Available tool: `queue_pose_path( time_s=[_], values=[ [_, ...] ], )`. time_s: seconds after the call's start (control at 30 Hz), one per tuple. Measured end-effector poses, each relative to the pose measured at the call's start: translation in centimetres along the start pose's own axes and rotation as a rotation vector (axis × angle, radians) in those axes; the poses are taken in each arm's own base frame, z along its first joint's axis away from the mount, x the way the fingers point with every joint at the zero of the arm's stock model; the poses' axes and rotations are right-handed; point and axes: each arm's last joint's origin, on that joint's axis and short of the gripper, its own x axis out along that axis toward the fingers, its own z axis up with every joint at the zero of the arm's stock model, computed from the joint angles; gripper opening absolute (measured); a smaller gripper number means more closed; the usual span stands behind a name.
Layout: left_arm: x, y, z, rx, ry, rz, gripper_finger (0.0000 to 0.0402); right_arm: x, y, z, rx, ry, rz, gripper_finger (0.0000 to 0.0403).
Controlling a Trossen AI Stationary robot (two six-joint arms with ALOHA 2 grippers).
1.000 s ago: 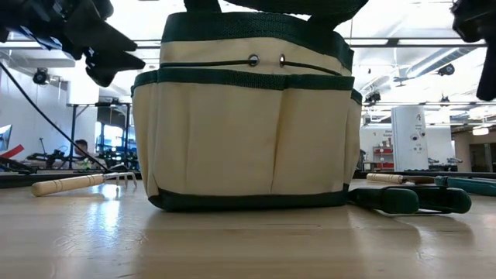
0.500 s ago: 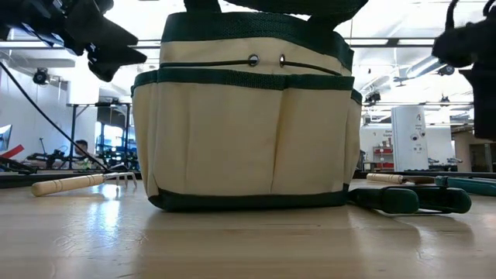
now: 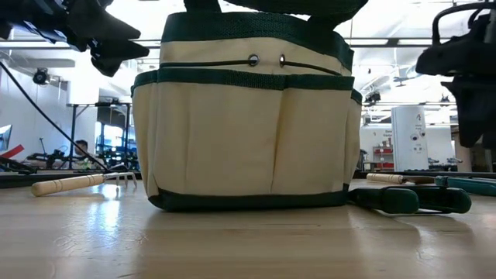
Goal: Pick & Place Garden tools in Gardening bag
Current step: Put the right green shear scissors into the white gardening bag
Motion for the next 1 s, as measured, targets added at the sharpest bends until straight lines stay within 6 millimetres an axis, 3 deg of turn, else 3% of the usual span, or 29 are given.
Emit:
queue_pose_path(
  time_s=[0.37, 1.0],
  values=[
    [0.0, 0.0, 0.0, 0.0, 0.001, 0.0, 0.0199, 0.7, 0.5, 0.8, -0.039, 0.01, 0.024, 0.0136],
    [0.0, 0.0, -0.1, -0.002, 0.002, 0.001, 0.02, 4.3, -0.8, 0.3, -0.02, 0.069, 0.044, 0.0132]
  ],
)
